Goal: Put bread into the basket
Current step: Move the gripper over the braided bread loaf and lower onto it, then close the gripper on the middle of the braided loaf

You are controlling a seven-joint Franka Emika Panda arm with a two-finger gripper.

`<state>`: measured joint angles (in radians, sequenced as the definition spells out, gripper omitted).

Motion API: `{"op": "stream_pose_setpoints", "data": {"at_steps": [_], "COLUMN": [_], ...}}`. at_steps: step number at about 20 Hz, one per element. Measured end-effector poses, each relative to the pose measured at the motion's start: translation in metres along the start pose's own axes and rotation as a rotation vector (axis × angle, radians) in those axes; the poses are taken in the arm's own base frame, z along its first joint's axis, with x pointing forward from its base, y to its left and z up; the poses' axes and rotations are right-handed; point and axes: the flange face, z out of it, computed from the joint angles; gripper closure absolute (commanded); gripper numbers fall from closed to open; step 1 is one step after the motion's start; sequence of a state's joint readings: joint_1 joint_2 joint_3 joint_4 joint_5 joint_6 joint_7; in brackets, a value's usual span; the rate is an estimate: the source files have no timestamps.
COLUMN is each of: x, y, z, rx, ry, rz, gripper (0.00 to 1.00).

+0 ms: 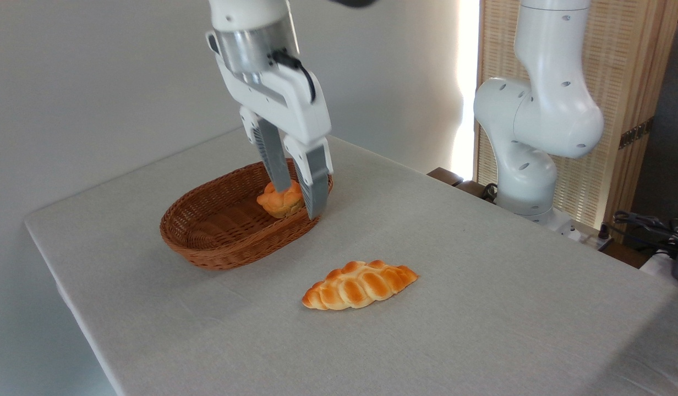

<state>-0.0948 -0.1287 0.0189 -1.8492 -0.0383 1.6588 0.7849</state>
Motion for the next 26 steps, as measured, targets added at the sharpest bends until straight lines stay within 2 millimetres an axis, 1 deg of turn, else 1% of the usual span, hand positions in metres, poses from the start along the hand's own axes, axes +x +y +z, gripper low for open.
{"op": "stream_pose_setpoints", "data": {"at_steps": [2,6,8,11,13,17,21,26], "x": [-0.004,-0.009,-0.013,-0.017,-0.02,-0.023,-0.025,-0.027], "y": [0.004,0.009,0.01,0.008,0.007,0.006,0.006,0.006], "z": [0.023,0.071,0.088,0.112,0.122,0.13,0.146,0.155], "rx": [-0.005,-0.032,-0.045,-0.016,0.002,0.007,0.017,0.006], "ry": [-0.005,-0.031,-0.047,-0.064,-0.087,-0.115,-0.136,-0.147], "rz": [0.016,0.105,0.142,0.171,0.184,0.196,0.208,0.21], "gripper": [0.0,0.0,0.0,0.0,0.0,0.0,0.0,0.0]}}
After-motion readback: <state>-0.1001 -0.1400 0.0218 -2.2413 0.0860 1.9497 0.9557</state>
